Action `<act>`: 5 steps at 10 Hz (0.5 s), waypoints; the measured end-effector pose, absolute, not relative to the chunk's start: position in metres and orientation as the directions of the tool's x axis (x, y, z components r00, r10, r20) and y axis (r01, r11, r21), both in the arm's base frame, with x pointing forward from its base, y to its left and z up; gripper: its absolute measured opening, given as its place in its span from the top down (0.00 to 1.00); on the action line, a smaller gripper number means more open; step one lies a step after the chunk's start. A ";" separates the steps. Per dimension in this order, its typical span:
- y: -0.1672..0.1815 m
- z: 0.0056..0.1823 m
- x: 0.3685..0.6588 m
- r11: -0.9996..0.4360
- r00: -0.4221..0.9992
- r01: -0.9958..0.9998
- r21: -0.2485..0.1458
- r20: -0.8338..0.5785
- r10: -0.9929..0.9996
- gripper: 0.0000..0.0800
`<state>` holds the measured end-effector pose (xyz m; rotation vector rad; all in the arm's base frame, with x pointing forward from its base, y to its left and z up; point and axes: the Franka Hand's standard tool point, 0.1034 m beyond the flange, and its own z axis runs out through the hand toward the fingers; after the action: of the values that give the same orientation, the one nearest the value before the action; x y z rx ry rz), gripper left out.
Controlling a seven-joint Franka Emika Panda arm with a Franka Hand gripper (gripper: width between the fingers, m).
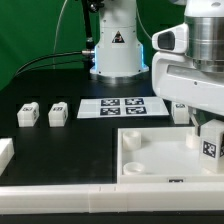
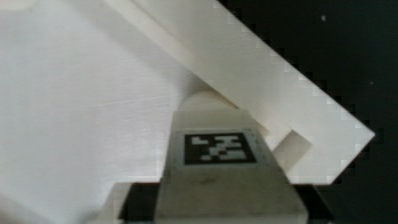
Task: Assemble one leg
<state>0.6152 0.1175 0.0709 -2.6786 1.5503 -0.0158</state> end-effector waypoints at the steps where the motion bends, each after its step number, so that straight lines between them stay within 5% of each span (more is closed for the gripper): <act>1: 0.118 0.071 0.615 -0.382 0.383 -0.923 -0.046 -0.017 -0.924 0.64; 5: 0.119 0.070 0.615 -0.084 0.086 -0.996 -0.040 -0.056 -0.995 0.64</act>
Offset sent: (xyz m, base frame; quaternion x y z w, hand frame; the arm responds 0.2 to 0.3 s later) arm 0.0010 -0.0041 -0.0032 -0.0021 -0.0001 0.1621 0.9868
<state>0.6149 0.1189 0.0702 -2.2645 2.0790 0.0220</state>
